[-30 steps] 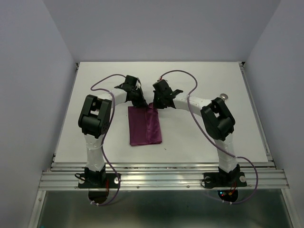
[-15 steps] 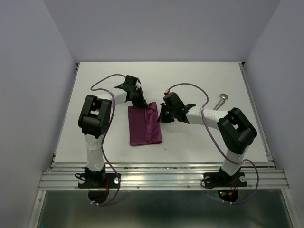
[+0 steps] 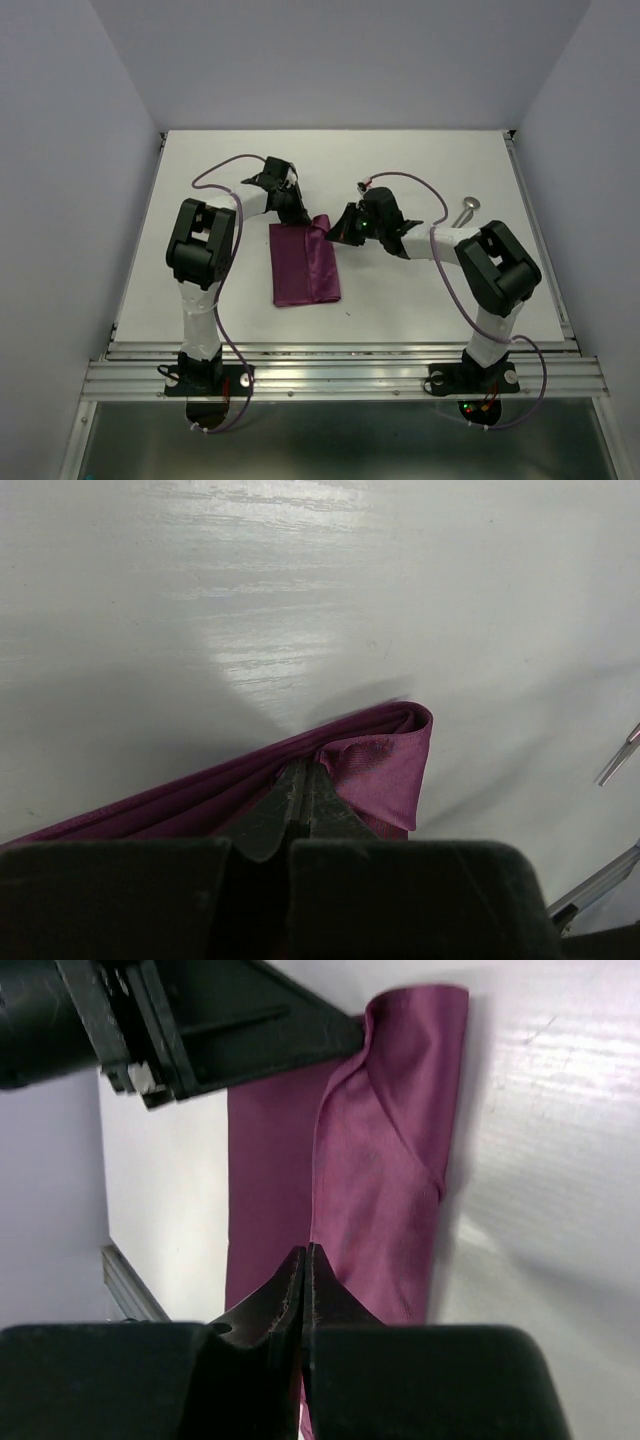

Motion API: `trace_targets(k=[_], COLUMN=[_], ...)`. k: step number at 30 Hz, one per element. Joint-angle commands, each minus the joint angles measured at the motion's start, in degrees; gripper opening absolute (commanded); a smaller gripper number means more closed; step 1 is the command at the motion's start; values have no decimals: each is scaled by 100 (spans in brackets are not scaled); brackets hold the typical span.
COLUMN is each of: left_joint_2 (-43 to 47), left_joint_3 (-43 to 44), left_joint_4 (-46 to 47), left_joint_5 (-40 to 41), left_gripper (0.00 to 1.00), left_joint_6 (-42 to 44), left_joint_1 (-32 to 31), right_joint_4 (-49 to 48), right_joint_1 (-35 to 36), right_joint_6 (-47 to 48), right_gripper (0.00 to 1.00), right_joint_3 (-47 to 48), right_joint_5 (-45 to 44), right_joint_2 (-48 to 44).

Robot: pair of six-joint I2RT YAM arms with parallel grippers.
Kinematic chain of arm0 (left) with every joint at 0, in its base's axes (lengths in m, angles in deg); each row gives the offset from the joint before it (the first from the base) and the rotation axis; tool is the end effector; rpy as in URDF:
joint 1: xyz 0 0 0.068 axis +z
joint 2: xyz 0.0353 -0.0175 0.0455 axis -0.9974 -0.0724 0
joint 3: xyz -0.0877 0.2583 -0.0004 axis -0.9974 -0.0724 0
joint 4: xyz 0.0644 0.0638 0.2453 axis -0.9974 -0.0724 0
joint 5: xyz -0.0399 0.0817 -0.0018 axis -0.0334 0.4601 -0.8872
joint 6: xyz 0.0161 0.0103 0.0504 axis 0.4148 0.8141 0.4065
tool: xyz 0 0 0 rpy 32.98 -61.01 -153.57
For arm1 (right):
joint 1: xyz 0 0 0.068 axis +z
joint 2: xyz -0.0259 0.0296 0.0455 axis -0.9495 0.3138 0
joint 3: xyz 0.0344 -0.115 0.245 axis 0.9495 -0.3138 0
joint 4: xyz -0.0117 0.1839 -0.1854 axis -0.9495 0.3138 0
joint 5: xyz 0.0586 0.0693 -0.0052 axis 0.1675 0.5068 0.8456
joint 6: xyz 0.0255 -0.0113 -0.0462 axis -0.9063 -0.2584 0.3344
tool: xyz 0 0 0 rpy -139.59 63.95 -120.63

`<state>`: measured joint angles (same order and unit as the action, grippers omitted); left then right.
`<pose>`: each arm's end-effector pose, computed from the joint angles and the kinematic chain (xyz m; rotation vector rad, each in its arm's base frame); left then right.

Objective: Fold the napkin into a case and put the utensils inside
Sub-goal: Smooth out the 2/3-rectangle-folded napkin at the center of the board.

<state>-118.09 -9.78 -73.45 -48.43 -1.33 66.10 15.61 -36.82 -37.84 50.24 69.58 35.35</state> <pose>0.4143 -0.1616 0.1617 -0.0992 2.5255 -0.8179 0.3091 0.2294 0.1764 0.0313 2.3514 1.1165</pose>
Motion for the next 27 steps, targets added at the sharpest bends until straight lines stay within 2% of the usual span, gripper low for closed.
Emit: trace_targets(k=[1, 8, 27], left_joint_2=[-107, -143, -143], left_joint_3=[202, 289, 167], left_joint_4=[-189, -251, -224], left_joint_5=[124, 159, 239], left_gripper=[0, 0, 0], left_joint_6=[160, 186, 90], left_joint_1=[59, 59, 68], right_joint_4=[-971, -1912, -1456], right_joint_1=[-202, -378, -185], right_joint_6=[-337, -733, -267], right_gripper=[1, 1, 1], right_joint_3=[126, 56, -708], right_joint_5=[588, 1555, 1371], right_joint_2=[464, 1281, 904])
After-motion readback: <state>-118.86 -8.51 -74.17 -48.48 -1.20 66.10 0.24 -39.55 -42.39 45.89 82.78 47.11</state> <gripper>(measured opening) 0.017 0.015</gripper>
